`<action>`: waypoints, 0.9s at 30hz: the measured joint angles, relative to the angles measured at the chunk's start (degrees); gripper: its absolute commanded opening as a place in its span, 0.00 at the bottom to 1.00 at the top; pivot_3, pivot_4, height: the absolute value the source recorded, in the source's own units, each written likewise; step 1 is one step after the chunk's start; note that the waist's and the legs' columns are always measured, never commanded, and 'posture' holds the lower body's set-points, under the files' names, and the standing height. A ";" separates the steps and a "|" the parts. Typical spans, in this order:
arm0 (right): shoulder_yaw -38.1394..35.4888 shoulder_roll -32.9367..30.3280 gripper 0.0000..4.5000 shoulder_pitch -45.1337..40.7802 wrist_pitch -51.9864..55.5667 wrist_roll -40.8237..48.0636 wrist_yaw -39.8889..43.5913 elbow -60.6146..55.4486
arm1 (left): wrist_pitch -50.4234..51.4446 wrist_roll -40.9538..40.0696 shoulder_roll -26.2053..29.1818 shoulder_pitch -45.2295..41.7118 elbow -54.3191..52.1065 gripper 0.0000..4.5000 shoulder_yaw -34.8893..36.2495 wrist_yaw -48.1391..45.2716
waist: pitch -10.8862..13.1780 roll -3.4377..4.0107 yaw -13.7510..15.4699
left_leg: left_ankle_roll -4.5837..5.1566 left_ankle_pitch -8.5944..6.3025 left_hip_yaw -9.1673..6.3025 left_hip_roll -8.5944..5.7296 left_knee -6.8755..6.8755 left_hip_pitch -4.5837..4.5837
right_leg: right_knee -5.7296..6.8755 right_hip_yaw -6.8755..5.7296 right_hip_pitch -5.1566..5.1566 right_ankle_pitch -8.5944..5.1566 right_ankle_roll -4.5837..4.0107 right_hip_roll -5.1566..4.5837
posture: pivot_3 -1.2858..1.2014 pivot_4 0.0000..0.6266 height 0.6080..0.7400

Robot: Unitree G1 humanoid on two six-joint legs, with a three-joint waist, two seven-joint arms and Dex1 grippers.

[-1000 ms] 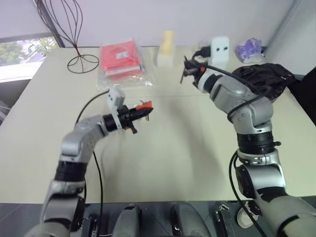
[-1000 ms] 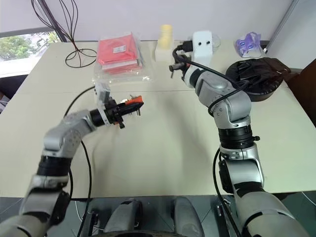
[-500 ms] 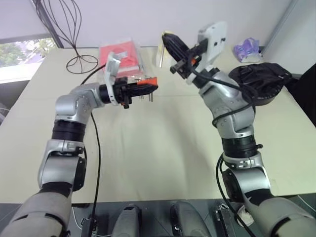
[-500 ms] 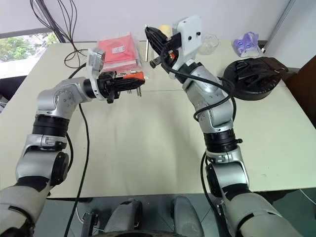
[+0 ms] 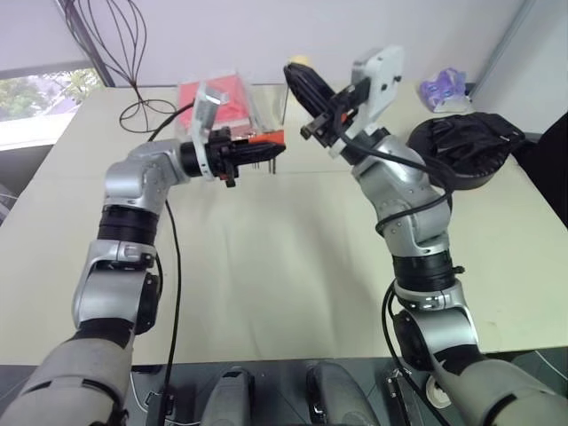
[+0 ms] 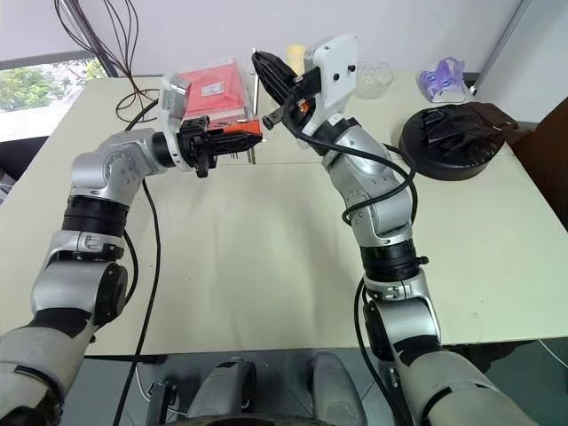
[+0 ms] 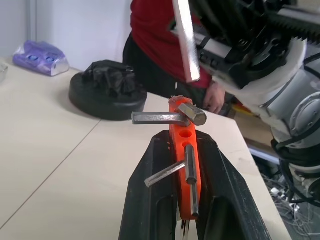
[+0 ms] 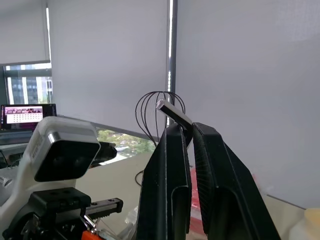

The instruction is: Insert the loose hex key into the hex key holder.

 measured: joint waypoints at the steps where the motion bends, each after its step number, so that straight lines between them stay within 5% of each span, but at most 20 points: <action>1: 0.00 0.01 0.02 0.00 0.00 0.00 0.00 0.00 | -0.19 0.10 -0.12 -0.03 0.11 0.00 0.03 0.01 | 0.00 0.00 0.00 | 0.00 0.00 0.00 0.00 0.00 0.00 | 0.01 0.00 0.00 0.00 0.00 0.00 | 0.52 0.24 1.00; 27: 0.36 -0.38 0.02 2.73 -1.50 -3.00 2.83 0.02 | 0.43 0.63 -1.09 0.60 -0.52 0.00 0.10 0.41 | 0.00 0.00 -0.06 | -0.01 0.00 0.01 -0.01 0.07 0.02 | 0.22 0.01 -0.02 0.00 0.00 0.00 | 0.52 0.24 1.00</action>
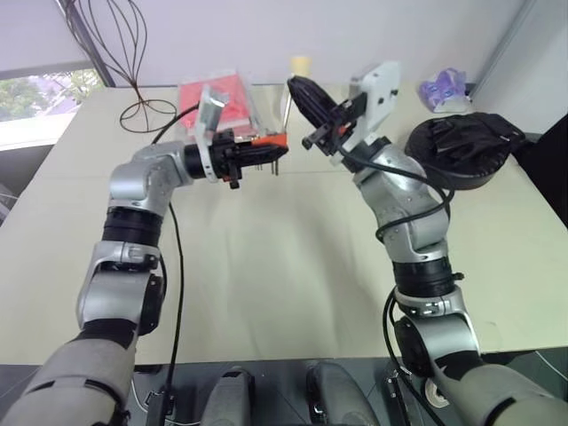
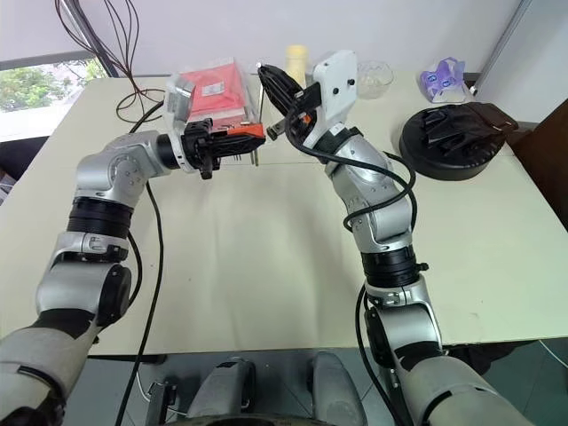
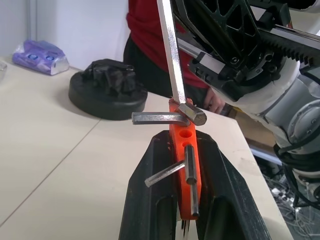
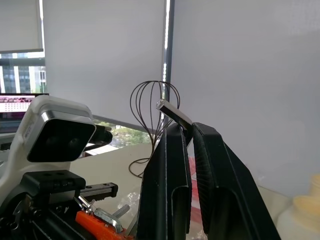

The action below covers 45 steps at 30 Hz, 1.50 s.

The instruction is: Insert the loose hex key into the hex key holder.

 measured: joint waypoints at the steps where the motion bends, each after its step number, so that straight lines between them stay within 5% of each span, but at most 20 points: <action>1: 0.10 -0.15 0.02 0.09 0.00 -0.15 0.53 0.00 | -0.04 0.21 -0.03 0.17 0.00 0.00 -0.01 -0.10 | 0.00 0.00 -0.02 | 0.00 0.00 0.00 0.00 0.01 0.01 | 0.13 0.00 0.00 0.00 0.00 0.00 | 0.52 0.24 1.00; 17: 1.79 -0.13 0.02 0.97 0.16 -1.06 3.90 -0.28 | -0.88 1.02 -0.11 0.51 -0.03 0.00 0.04 0.19 | 0.00 0.00 -0.01 | 0.00 0.00 -0.01 0.00 0.07 0.03 | 0.32 0.00 -0.04 0.00 0.00 0.00 | 0.52 0.24 1.00; 22: 0.75 -0.05 0.45 0.97 0.07 -2.07 1.48 -0.24 | -1.41 1.02 -0.26 0.61 -0.46 0.00 0.05 0.44 | 0.00 0.00 0.02 | 0.00 0.00 0.00 0.00 0.08 0.03 | 0.32 0.00 -0.04 0.00 0.00 0.00 | 0.52 0.24 1.00; 26: -0.57 -0.13 0.93 0.97 0.07 -3.27 -0.90 0.26 | -1.47 1.02 -0.26 0.83 -0.72 0.00 0.05 0.47 | 0.00 0.00 -0.01 | -0.01 0.00 -0.01 0.00 0.08 0.03 | 0.33 0.00 -0.05 0.00 0.00 0.00 | 0.52 0.24 1.00; 38: -0.97 -1.66 0.93 1.80 5.00 -1.59 -1.45 -2.13 | -1.39 1.02 -0.55 2.50 -2.18 0.00 0.05 1.33 | 0.00 0.00 0.00 | -0.01 0.01 -0.01 0.00 0.09 0.03 | 0.35 0.01 -0.05 0.00 0.00 0.01 | 0.52 0.24 1.00; 45: -0.45 -5.18 0.93 7.19 14.51 7.69 5.65 -14.21 | -1.37 1.03 -0.51 3.13 -2.96 0.00 0.05 1.70 | 0.00 0.00 0.05 | 0.00 0.00 -0.02 0.00 0.12 0.02 | 0.35 0.00 -0.05 0.00 0.00 0.01 | 0.52 0.24 1.00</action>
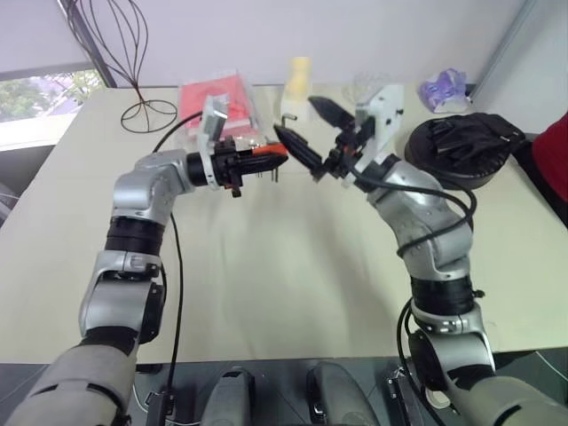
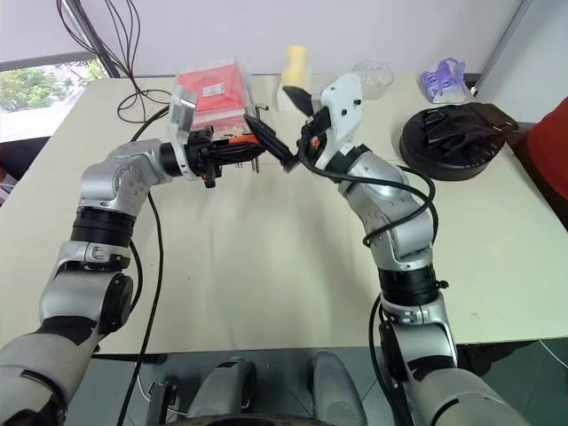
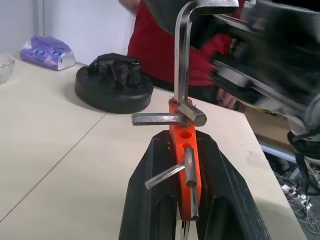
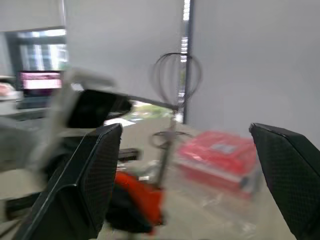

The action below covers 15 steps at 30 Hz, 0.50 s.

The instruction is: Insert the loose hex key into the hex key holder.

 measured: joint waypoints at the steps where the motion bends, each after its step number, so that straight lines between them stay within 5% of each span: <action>1: 0.28 -1.13 0.93 0.70 1.84 1.59 0.99 -2.25 | 0.00 0.01 -0.03 0.03 0.00 0.00 -0.01 0.13 | 0.00 0.00 0.01 | 0.00 0.00 0.00 0.00 0.00 0.00 | 0.00 0.00 0.00 0.00 0.00 0.00 | 0.52 0.24 1.00; 15: -2.65 -9.83 0.93 5.85 9.04 4.83 0.64 -8.51 | -1.35 1.16 1.09 1.26 -0.38 0.00 0.08 1.29 | 0.00 -0.01 -0.03 | 0.23 -0.13 -0.01 -0.01 0.08 0.03 | -0.01 0.00 0.00 0.00 0.00 0.02 | 0.52 0.24 1.00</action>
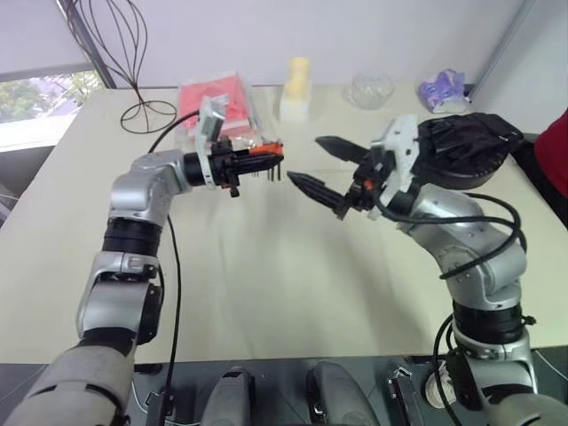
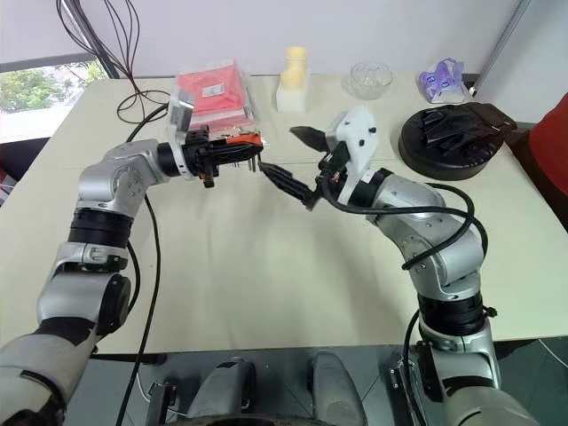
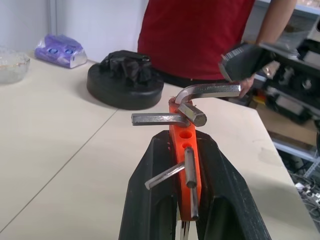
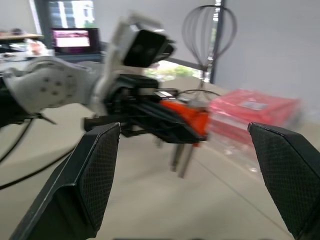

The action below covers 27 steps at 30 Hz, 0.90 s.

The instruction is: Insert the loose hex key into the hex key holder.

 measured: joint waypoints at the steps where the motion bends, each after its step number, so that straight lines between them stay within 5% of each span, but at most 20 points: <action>1: 0.01 0.00 0.93 0.14 0.01 0.02 -0.08 0.00 | 0.03 0.00 0.14 0.38 -0.10 0.00 0.00 0.24 | 0.00 0.00 0.02 | 0.00 0.00 -0.01 0.00 0.00 0.00 | 0.00 0.00 0.00 0.00 0.00 0.00 | 0.52 0.24 1.00; 12: -0.01 -0.82 0.93 4.61 0.37 0.05 -1.36 -1.70 | 15.50 -1.98 2.14 17.25 -8.60 0.00 0.97 11.45 | 0.00 -0.01 0.09 | 0.02 -0.01 -0.02 0.02 0.01 0.00 | 0.02 0.01 0.00 0.00 0.00 -0.02 | 0.52 0.24 1.00; 21: 0.21 0.45 0.95 4.69 -0.85 -0.69 -2.58 -1.27 | 26.69 -5.75 0.29 18.94 -8.77 0.95 7.34 22.32 | -0.02 -0.02 0.24 | 0.00 0.00 -0.01 0.01 0.04 0.01 | 0.05 0.01 0.01 0.00 0.00 -0.05 | 0.52 0.24 1.00; 27: 0.21 0.85 0.95 4.82 -0.85 -1.06 -2.97 -0.87 | 19.73 0.02 3.88 20.48 -9.40 0.99 5.86 27.94 | -0.03 -0.04 -0.08 | -0.08 0.05 0.02 0.04 -0.04 0.14 | 0.08 0.11 0.01 0.00 0.00 -0.03 | 0.52 0.24 1.00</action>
